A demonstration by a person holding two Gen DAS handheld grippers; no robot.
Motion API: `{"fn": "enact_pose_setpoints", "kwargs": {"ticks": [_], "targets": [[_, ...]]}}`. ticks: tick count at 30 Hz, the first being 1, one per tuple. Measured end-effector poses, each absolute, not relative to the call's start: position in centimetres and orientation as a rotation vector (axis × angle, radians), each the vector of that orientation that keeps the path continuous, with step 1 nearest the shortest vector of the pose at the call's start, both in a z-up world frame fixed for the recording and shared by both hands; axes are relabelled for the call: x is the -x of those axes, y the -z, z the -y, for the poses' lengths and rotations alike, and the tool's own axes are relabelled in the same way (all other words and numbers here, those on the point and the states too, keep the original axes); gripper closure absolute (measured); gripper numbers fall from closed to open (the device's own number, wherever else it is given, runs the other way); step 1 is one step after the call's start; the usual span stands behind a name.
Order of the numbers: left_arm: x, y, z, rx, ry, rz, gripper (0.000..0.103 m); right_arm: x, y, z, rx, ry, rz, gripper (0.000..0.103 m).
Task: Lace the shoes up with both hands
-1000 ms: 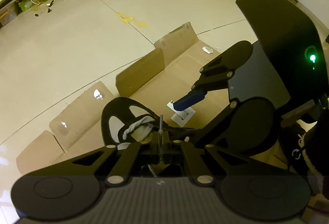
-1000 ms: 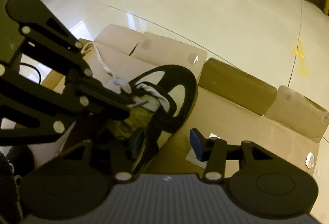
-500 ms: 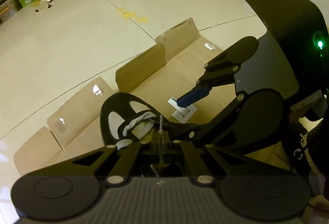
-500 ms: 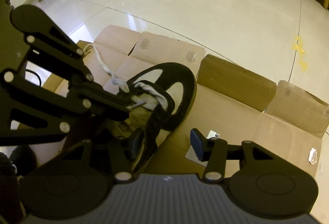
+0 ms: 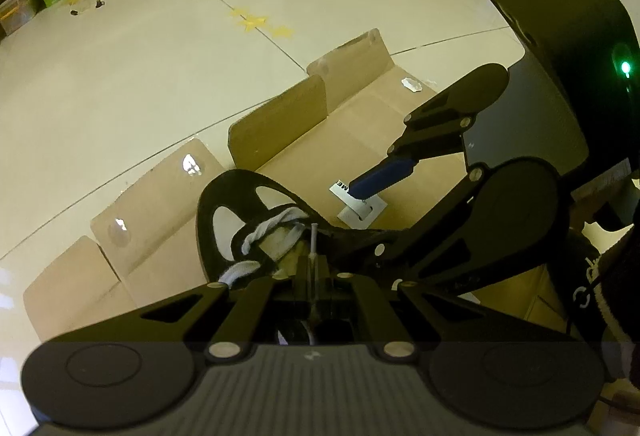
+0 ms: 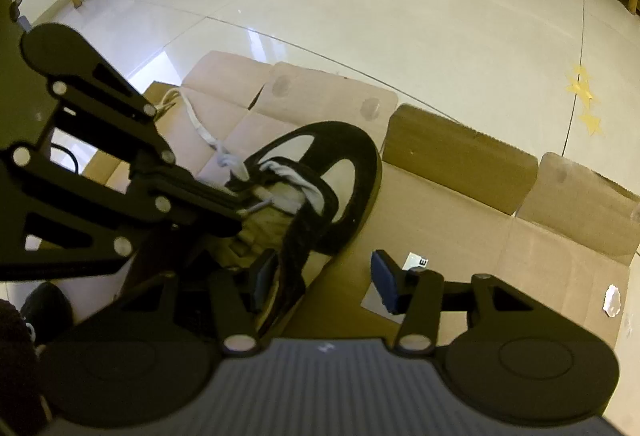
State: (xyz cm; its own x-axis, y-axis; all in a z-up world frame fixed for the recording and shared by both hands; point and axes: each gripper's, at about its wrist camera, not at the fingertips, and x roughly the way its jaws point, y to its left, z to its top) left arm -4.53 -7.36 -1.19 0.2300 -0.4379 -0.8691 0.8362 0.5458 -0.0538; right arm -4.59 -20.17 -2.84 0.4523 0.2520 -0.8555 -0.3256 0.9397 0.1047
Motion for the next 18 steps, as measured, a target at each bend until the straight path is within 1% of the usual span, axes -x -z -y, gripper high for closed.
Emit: {"fn": "enact_pose_setpoints", "kwargs": {"ticks": [4,18], "targets": [[4.56,1.24,7.49,-0.476,0.924,-0.994,0.102,4.63,2.91,20.35,0.068,-0.354,-1.045,0.047],[4.63,1.56,7.44,-0.477,0.929,-0.998,0.102,4.55,3.16,20.86,0.035,-0.355,-1.047,0.047]]}}
